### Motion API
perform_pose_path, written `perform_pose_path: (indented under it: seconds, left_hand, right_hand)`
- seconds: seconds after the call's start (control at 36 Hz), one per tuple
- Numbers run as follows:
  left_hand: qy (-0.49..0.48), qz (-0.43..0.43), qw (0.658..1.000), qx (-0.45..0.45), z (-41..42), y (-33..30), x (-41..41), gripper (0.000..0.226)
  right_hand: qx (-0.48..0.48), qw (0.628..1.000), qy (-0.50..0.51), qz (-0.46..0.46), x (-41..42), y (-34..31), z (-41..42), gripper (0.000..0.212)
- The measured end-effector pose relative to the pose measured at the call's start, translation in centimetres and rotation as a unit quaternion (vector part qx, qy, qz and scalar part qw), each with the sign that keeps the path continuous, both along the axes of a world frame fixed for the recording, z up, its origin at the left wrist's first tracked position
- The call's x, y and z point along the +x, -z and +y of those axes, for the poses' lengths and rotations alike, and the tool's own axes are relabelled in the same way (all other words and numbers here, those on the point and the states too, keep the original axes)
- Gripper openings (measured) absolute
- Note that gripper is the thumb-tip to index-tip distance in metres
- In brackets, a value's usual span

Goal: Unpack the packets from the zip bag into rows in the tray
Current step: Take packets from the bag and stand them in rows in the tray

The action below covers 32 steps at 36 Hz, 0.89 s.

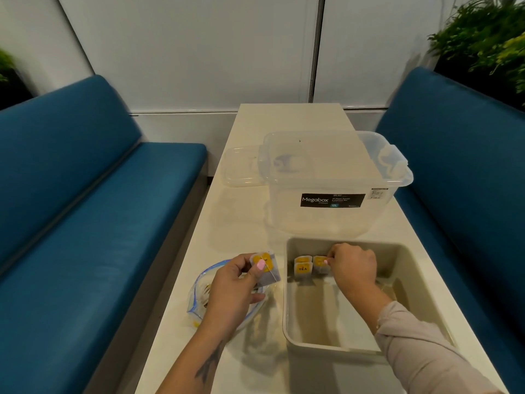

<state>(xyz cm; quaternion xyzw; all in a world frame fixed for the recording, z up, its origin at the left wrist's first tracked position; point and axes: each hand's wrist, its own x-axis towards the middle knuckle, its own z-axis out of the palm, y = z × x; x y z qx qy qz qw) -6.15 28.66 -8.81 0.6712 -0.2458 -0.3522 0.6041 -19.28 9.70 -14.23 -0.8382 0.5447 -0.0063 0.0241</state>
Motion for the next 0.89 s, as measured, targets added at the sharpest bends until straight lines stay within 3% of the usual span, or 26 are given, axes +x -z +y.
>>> perform_pose_path:
  seconds: [0.53, 0.69, 0.89]
  left_hand:
    - [0.019, -0.06, 0.998, 0.008, -1.4, -0.5, -0.9, 0.008]
    - [0.079, -0.198, 0.976, 0.051, -3.0, -1.0, -1.3, 0.006]
    - [0.142, -0.398, 0.896, 0.134, -6.4, -2.2, -2.1, 0.004]
  right_hand:
    - [0.007, 1.0, -0.007, -0.016, -1.3, -0.5, 0.0, 0.028]
    - [0.009, 0.999, -0.041, -0.024, -1.3, -0.5, -0.1, 0.013]
    - [0.033, 0.997, -0.068, -0.009, -1.3, -0.5, -0.5, 0.017]
